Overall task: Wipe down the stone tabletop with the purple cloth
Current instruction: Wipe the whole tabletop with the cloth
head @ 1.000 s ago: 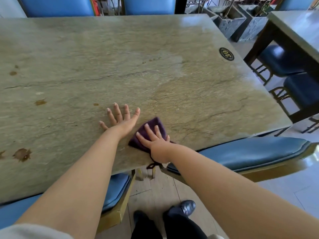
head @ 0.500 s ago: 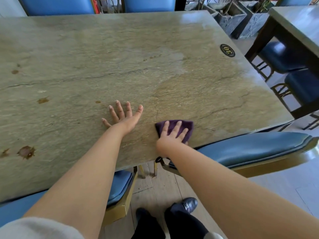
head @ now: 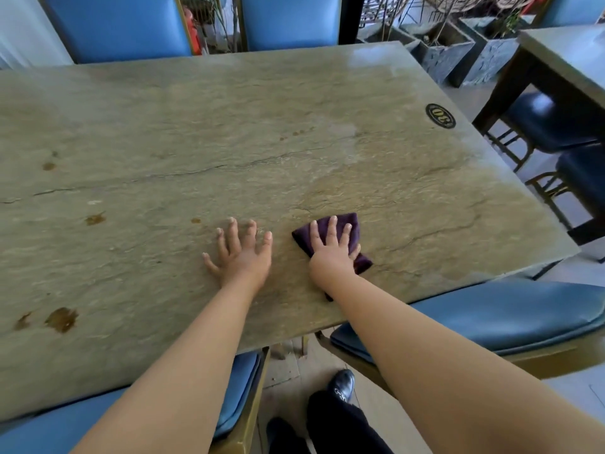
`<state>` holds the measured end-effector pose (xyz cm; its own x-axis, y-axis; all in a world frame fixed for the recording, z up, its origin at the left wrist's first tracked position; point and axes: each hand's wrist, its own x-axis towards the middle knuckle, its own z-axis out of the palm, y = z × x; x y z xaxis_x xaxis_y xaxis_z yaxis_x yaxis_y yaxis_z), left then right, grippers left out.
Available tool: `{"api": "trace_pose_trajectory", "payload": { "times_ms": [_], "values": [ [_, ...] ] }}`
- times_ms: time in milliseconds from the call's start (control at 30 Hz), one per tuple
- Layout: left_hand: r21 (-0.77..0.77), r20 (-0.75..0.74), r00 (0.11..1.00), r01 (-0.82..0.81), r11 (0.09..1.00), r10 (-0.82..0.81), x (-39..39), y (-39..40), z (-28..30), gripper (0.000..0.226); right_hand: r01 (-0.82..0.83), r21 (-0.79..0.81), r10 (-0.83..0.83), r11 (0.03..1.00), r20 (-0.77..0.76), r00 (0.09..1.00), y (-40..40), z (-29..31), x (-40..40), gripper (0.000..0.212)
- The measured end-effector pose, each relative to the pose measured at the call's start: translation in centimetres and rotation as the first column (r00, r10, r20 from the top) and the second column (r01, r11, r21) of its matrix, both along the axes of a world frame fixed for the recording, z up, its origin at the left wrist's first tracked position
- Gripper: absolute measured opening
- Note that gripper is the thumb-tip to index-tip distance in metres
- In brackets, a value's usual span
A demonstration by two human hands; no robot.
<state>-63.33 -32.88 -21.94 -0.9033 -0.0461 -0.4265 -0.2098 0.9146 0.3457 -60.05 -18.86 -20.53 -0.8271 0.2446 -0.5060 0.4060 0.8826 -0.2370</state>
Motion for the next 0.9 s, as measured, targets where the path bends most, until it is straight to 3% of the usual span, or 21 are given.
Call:
{"api": "trace_pose_trajectory", "payload": {
  "times_ms": [100, 167, 233, 333, 433, 567, 667, 767, 900],
  "values": [
    [-0.058, -0.212, 0.975, -0.087, 0.994, 0.073, -0.4, 0.5, 0.0, 0.048, -0.341, -0.06, 0.331, 0.938, -0.138, 0.934, -1.1, -0.8, -0.6, 0.079],
    [-0.061, -0.307, 0.951, -0.06, 0.996, 0.039, -1.9, 0.8, -0.3, 0.044, -0.416, -0.051, 0.393, 0.908, -0.241, 0.887, 0.1, -1.4, -1.1, 0.077],
    [-0.103, -0.342, 0.935, 0.059, 0.993, -0.091, -4.4, 0.8, -0.7, 0.047, -0.304, 0.003, 0.287, 0.953, -0.337, 0.897, 2.2, -2.0, -1.8, 0.073],
    [-0.163, -0.326, 0.917, 0.184, 0.969, -0.228, -8.7, 0.6, -1.6, 0.055, 0.002, 0.076, 0.029, 0.997, -0.396, 0.918, 5.7, -2.8, -4.7, 0.069],
    [-0.17, -0.381, 0.896, 0.172, 0.97, -0.226, -10.6, 1.0, -3.1, 0.06, 0.209, 0.104, -0.151, 0.972, -0.404, 0.902, 8.8, -3.4, -9.4, 0.069],
    [-0.227, -0.433, 0.871, 0.144, 0.963, -0.232, -10.5, 1.1, -4.0, 0.067, 0.316, 0.111, -0.247, 0.942, -0.407, 0.879, 9.9, -3.9, -17.5, 0.067],
    [-0.249, -0.428, 0.872, 0.14, 0.958, -0.239, -10.5, 1.0, -3.9, 0.066, 0.181, 0.092, -0.128, 0.979, -0.412, 0.902, 7.2, -3.8, -21.7, 0.065],
    [-0.229, -0.44, 0.867, 0.141, 0.963, -0.232, -10.6, 1.1, -3.7, 0.062, -0.147, 0.065, 0.161, 0.987, -0.442, 0.883, 3.2, -3.4, -21.3, 0.064],
    [-0.198, -0.466, 0.854, 0.157, 0.968, -0.234, -10.6, 0.8, -3.7, 0.06, -0.598, 0.027, 0.529, 0.801, -0.5, 0.686, 3.9, -3.5, -16.4, 0.067]
  ]
}}
